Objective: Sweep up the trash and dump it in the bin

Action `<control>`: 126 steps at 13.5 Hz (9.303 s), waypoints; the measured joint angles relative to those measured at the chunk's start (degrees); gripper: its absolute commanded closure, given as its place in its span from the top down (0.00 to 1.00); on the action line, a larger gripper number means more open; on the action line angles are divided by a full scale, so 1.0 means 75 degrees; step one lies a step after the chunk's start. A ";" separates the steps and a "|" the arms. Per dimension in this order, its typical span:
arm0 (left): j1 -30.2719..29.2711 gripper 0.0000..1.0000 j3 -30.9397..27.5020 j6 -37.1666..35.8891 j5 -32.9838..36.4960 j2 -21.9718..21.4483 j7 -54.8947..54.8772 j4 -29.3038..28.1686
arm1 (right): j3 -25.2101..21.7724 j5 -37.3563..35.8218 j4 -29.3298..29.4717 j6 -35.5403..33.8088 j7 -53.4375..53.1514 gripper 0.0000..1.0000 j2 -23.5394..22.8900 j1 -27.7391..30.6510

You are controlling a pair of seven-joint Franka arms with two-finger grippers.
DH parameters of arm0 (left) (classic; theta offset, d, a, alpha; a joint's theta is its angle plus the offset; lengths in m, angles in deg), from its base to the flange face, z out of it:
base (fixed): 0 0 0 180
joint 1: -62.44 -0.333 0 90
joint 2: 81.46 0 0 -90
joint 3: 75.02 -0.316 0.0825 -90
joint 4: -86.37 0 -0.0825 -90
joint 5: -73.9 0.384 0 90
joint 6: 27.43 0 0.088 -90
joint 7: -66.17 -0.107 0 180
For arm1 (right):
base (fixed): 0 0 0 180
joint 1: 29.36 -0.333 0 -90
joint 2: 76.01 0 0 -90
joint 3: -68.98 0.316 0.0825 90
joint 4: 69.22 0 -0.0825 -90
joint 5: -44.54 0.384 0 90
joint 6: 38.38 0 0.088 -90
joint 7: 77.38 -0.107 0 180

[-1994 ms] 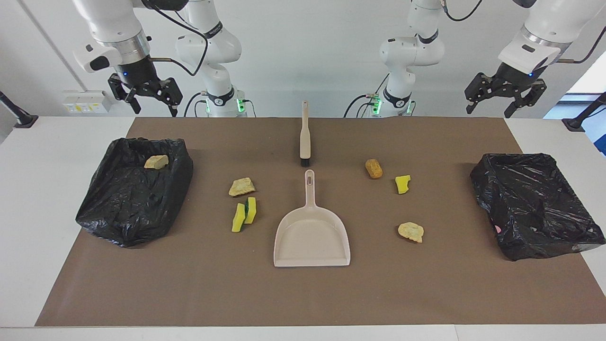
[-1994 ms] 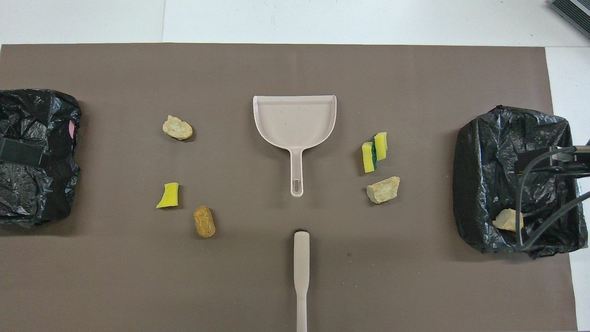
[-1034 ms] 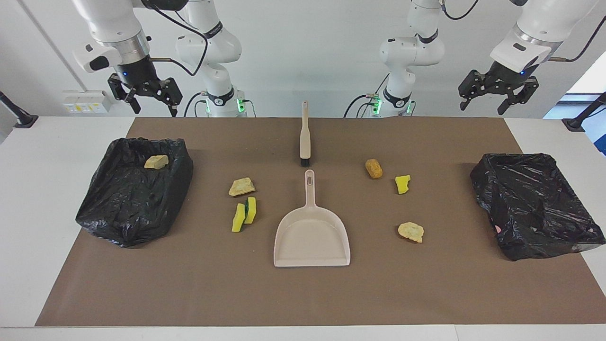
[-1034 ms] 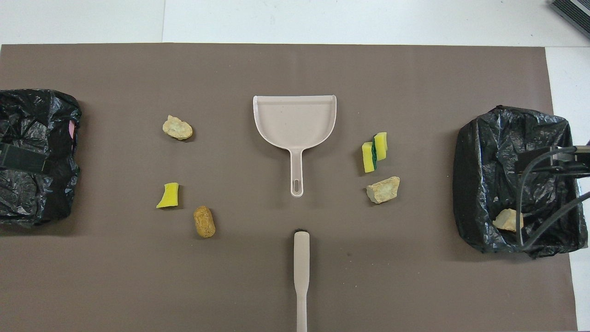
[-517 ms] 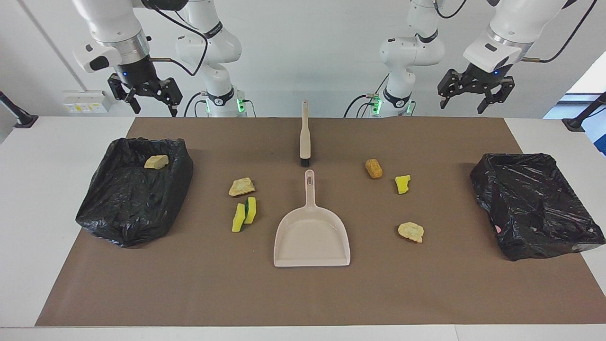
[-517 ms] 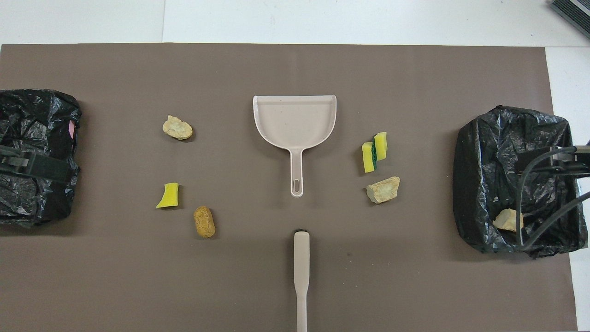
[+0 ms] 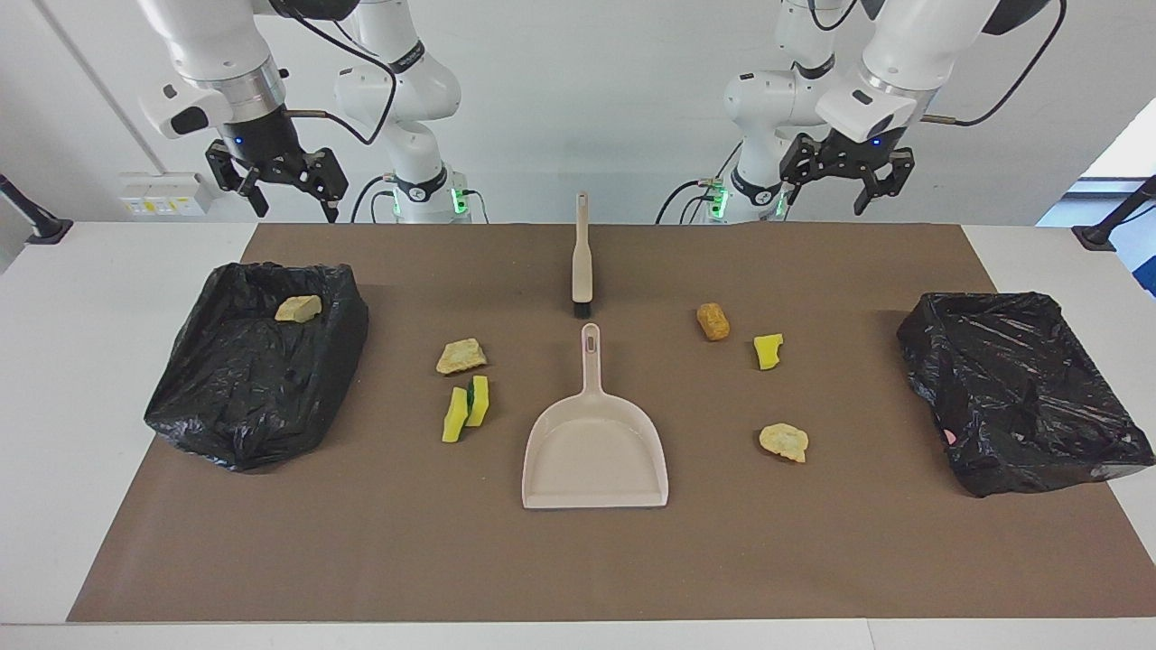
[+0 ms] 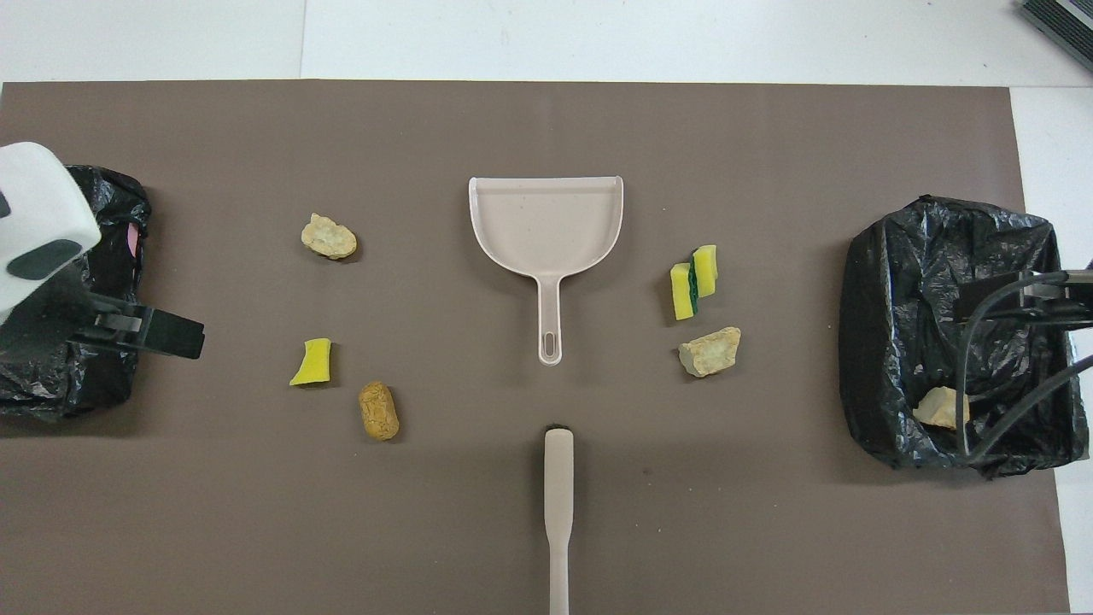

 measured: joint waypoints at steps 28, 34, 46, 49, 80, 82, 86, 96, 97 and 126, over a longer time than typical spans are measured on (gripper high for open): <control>0.0074 1.00 0.5886 0.5100 -0.1201 -0.0047 0.3451 -0.4814 | -0.0008 0.0000 0.0000 0.0000 0.0000 1.00 0.0000 0.0013; 0.0079 0.98 0.6383 0.5592 -0.1233 0.0302 0.4030 -0.5029 | -0.0015 0.0000 0.0000 -0.0103 0.0028 1.00 0.0000 0.0138; -0.0412 0.03 0.6266 0.5573 -0.1226 0.0443 0.4010 -0.5072 | 0.0055 0.0005 -0.0014 -0.0115 0.0046 1.00 0.0000 0.0083; -0.0515 0.03 0.5826 0.4764 -0.1218 0.0390 0.3493 -0.4850 | 0.0110 0.0124 -0.0290 0.0362 0.0046 1.00 -0.0034 -0.0062; -0.0543 0.00 -0.0807 0.4406 0.2384 0.3439 -0.4504 -0.0601 | 0.0158 0.1015 -0.0738 0.5189 -0.3416 0.00 -0.4013 -0.4118; -0.0750 0.00 -0.0839 0.4529 0.2425 0.3784 -0.6103 -0.0265 | 0.0159 0.1012 -0.0646 0.5177 -0.3416 0.00 -0.4014 -0.4133; -0.0882 0.00 -0.1122 0.4863 0.2426 0.3831 -0.8163 -0.0176 | 0.0157 0.1007 -0.0449 0.5102 -0.2997 0.00 -0.4019 -0.4147; -0.0857 0.00 -0.1097 0.4372 0.2644 0.3815 -0.8445 -0.0480 | 0.0047 0.1005 -0.0828 0.2704 0.0751 0.00 -0.1951 -0.3805; -0.0848 0.00 -0.1097 0.4022 0.2644 0.3657 -0.8445 -0.0598 | 0.0059 0.1005 -0.1069 0.2422 0.1059 0.00 -0.1629 -0.3812; 0.0032 0.00 -0.0969 0.1907 0.1224 -0.0905 0.1680 -0.5414 | 0.0124 -0.0181 -0.3520 0.3409 0.7288 0.00 -0.1104 -0.3932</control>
